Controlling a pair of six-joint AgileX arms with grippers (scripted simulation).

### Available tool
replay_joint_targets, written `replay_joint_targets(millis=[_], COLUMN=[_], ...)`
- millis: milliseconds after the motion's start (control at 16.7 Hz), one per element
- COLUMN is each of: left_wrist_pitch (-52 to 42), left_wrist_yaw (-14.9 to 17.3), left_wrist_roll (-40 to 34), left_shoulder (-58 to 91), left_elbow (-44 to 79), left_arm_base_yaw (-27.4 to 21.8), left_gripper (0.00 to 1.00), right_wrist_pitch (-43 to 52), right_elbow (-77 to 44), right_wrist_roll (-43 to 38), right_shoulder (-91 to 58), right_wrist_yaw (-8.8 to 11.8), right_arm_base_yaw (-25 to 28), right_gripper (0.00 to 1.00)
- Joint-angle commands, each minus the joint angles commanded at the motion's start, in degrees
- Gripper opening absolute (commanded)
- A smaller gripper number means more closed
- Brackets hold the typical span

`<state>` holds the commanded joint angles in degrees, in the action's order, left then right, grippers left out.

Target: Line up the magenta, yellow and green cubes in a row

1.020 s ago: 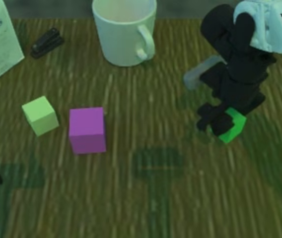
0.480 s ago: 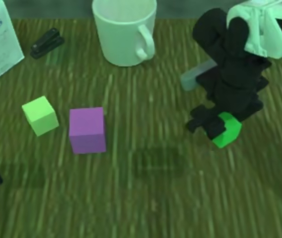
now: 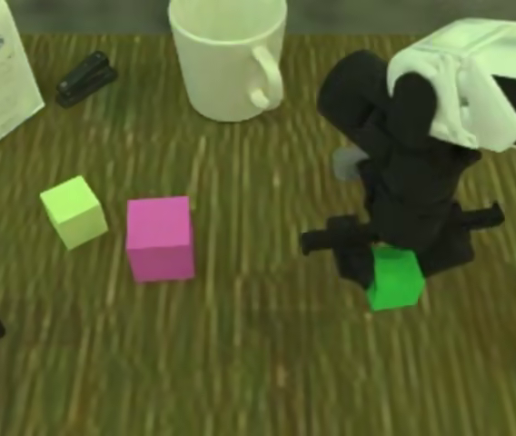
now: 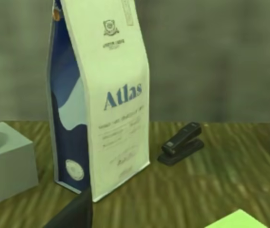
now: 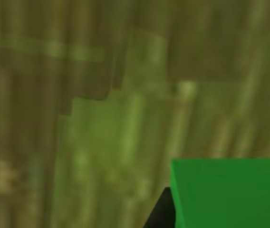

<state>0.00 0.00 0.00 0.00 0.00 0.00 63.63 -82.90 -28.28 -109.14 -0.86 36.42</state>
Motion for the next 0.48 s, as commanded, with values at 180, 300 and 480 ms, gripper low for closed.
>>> replay_joint_targets(millis=[180,300,480], left_wrist_pitch=[0.0,0.0,0.0], left_wrist_yaw=[0.0,0.0,0.0], left_wrist_roll=[0.0,0.0,0.0], left_shoulder=[0.0,0.0,0.0], left_elbow=[0.0,0.0,0.0], left_arm_base_yaw=[0.0,0.0,0.0], left_gripper=[1.0,1.0,1.0], right_wrist_pitch=[-0.13,-0.31,-0.35], right_elbow=[1.99,2.7,2.83], right_wrist_roll=[-8.56,-11.22,-11.66], right_shoulder=[2.39,3.43,3.63], right_wrist_yaw=[-0.3,-0.42,-0.45], right_arm_base_yaw=[2.16,2.91,3.04], right_gripper=[0.0,0.0,0.0])
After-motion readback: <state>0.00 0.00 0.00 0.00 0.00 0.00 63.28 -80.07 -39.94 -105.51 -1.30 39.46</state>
